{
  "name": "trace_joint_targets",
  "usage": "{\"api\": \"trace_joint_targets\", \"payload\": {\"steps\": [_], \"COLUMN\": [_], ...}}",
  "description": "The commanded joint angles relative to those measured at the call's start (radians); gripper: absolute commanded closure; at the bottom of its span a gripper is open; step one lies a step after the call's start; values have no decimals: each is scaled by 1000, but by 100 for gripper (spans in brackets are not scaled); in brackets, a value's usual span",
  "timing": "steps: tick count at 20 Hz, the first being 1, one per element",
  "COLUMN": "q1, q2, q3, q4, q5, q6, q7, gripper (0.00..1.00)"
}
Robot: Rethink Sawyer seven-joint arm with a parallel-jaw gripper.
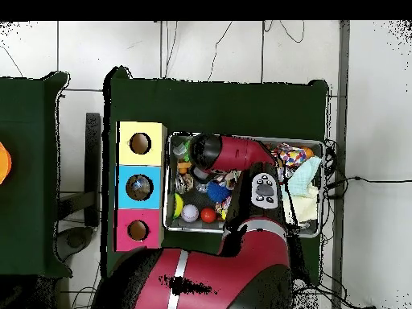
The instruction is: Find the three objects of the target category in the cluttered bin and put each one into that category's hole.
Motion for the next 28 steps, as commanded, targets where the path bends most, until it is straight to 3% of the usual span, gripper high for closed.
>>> {"api": "trace_joint_targets", "payload": {"steps": [1, 8, 10, 15, 21, 28], "q1": [-4, 3, -2, -26, -29, -26], "q2": [265, 237, 201, 19, -179, -257], "q3": [-4, -3, 12, 53, 53, 47], "q4": [13, 55, 94, 266, 368, 378], "q5": [-21, -14, -2, 20, 80, 103], "q6": [-140, -222, -250, -351, -214, -131], "q7": [202, 160, 153, 128, 83, 55], "gripper": [100, 100, 100, 100, 100, 100]}}
